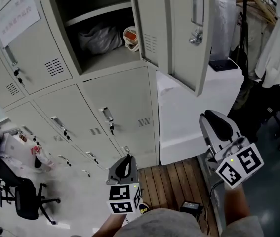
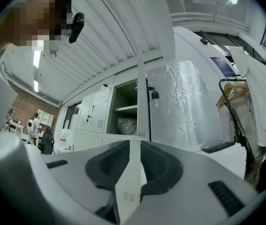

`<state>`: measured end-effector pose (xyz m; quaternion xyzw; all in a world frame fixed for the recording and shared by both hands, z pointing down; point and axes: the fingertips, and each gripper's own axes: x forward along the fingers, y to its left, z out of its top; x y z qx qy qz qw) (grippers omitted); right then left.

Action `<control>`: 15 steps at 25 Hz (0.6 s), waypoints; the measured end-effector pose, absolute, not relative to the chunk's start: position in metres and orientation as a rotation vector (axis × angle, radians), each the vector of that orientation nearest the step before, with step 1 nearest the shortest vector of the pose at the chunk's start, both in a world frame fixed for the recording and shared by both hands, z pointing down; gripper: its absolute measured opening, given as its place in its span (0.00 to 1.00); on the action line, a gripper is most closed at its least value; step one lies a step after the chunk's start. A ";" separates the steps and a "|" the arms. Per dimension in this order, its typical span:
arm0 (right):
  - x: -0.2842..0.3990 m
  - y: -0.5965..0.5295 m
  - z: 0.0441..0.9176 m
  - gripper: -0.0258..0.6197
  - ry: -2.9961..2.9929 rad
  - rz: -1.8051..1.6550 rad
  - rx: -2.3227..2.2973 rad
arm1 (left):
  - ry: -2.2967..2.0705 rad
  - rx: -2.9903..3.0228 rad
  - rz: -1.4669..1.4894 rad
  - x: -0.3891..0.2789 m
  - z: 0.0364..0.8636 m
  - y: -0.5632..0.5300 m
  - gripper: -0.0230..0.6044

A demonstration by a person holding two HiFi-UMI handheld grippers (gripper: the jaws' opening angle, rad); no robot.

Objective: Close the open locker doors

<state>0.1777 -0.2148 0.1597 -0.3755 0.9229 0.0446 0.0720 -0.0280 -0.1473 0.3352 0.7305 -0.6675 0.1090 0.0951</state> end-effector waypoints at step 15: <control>0.173 -0.255 0.111 0.23 2.738 0.137 -1.082 | -2.016 2.179 0.277 -0.030 0.306 -0.136 0.05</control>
